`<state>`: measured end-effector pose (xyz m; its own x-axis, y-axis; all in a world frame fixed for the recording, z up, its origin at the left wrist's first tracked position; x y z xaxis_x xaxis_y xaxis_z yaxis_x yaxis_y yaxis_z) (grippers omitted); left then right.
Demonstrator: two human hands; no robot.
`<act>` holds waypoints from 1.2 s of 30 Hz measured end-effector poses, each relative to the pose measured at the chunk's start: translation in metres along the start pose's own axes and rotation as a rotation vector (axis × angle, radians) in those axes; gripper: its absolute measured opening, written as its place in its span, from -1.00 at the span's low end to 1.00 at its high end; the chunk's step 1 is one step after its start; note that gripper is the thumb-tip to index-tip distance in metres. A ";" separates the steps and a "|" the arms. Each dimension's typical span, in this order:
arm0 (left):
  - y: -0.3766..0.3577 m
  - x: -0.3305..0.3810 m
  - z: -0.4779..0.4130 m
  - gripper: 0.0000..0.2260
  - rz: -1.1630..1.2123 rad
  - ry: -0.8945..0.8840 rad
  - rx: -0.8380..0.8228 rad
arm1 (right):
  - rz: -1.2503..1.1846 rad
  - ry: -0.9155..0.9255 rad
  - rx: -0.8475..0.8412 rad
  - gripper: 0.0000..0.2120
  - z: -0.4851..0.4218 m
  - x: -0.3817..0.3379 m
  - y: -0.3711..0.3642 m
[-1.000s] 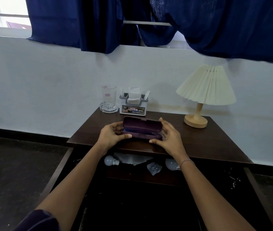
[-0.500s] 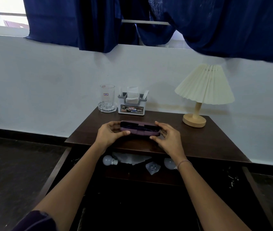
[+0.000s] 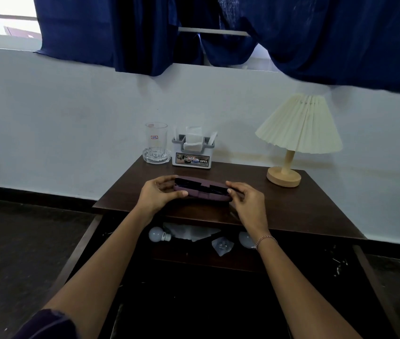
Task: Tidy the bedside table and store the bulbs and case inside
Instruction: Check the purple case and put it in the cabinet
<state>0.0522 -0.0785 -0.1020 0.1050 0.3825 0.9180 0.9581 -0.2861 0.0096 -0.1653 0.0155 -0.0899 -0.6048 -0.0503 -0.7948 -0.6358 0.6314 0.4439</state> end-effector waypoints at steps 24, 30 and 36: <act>0.004 -0.006 -0.003 -0.55 0.115 0.051 0.006 | -0.010 0.028 0.033 -0.82 0.002 -0.001 0.002; 0.004 -0.007 -0.005 -0.48 0.152 0.081 0.020 | -0.012 0.032 -0.016 -0.79 0.002 -0.001 -0.001; 0.002 -0.006 -0.005 -0.65 0.129 0.070 0.013 | -0.039 0.014 -0.110 -0.59 0.004 -0.001 -0.006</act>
<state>0.0520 -0.0859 -0.1051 0.2090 0.2806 0.9368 0.9412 -0.3177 -0.1149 -0.1594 0.0148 -0.0932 -0.5847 -0.0840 -0.8069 -0.7073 0.5400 0.4562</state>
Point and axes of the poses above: each hand's wrist, its own z-axis away from the middle knuckle, its own y-axis out of the back of the hand, x = y × z, the point moved 4 cm from there along -z, towards the middle knuckle, and after that the axes turned 13 degrees about -y, right-handed, at the moved point
